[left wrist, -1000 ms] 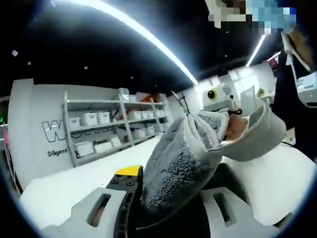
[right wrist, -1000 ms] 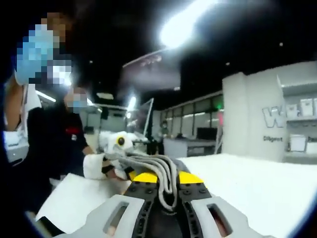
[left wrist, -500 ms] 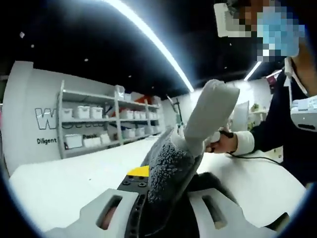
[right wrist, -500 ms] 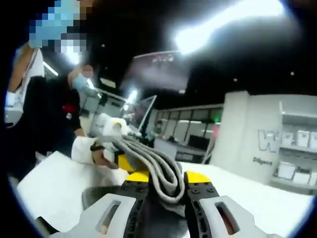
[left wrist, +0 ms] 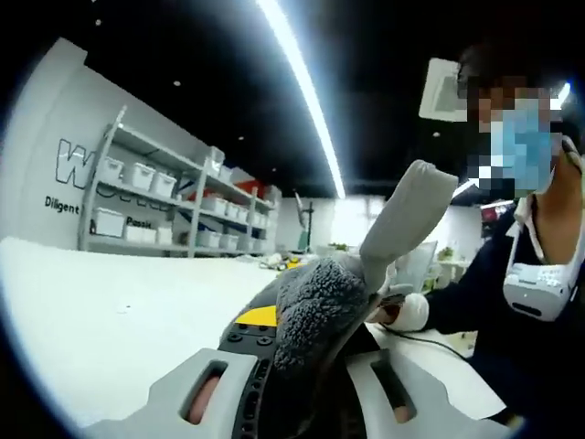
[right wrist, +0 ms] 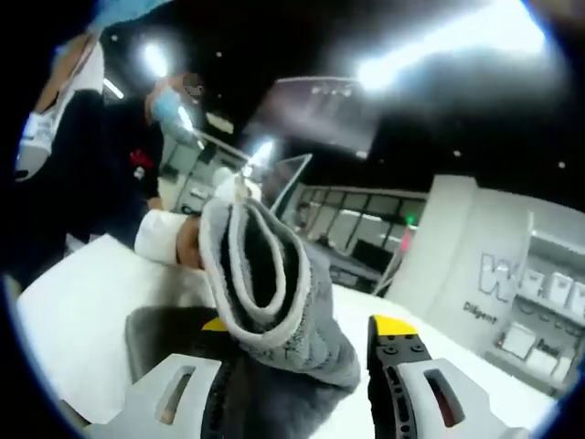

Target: Open the folded towel by lifting each exposed corner and separating the folded layers until the towel lies flat within the target outline without major curled edges

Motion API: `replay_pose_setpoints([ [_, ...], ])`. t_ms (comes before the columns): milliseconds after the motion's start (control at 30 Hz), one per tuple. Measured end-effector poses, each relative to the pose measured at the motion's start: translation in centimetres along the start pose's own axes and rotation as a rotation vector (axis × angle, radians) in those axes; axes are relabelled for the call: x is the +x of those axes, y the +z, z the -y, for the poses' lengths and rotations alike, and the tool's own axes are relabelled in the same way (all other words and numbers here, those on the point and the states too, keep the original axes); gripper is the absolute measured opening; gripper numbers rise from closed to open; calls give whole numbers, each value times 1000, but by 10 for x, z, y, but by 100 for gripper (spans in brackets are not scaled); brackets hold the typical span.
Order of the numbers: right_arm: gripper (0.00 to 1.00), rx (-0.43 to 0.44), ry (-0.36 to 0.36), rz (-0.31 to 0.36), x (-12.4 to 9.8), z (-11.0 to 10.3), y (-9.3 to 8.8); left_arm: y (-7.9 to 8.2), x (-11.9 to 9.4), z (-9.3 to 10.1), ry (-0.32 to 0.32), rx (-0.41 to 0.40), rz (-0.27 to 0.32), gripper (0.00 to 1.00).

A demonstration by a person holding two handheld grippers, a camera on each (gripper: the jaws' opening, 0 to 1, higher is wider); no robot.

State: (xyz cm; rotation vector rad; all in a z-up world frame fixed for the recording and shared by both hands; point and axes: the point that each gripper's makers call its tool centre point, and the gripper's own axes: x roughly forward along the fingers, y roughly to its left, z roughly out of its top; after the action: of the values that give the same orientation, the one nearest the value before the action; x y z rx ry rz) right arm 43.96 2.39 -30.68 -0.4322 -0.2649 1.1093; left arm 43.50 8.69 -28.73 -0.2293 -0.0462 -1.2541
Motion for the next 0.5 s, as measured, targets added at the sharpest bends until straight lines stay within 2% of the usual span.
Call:
replay_pose_setpoints([
  [233, 42, -13, 27, -22, 1, -6, -8, 2, 0, 11, -72, -66, 6, 10],
  [300, 41, -6, 34, 11, -2, -7, 0, 0, 1, 14, -77, -75, 2, 9],
  [367, 35, -1, 44, 37, -4, -9, 6, -1, 2, 17, -85, -88, -1, 9],
  [433, 24, 3, 65, 46, -7, -13, 9, -2, 3, 21, -94, -103, -4, 9],
  [500, 17, 5, 76, 44, -7, -15, 9, -2, 2, 27, -134, -154, -4, 9],
])
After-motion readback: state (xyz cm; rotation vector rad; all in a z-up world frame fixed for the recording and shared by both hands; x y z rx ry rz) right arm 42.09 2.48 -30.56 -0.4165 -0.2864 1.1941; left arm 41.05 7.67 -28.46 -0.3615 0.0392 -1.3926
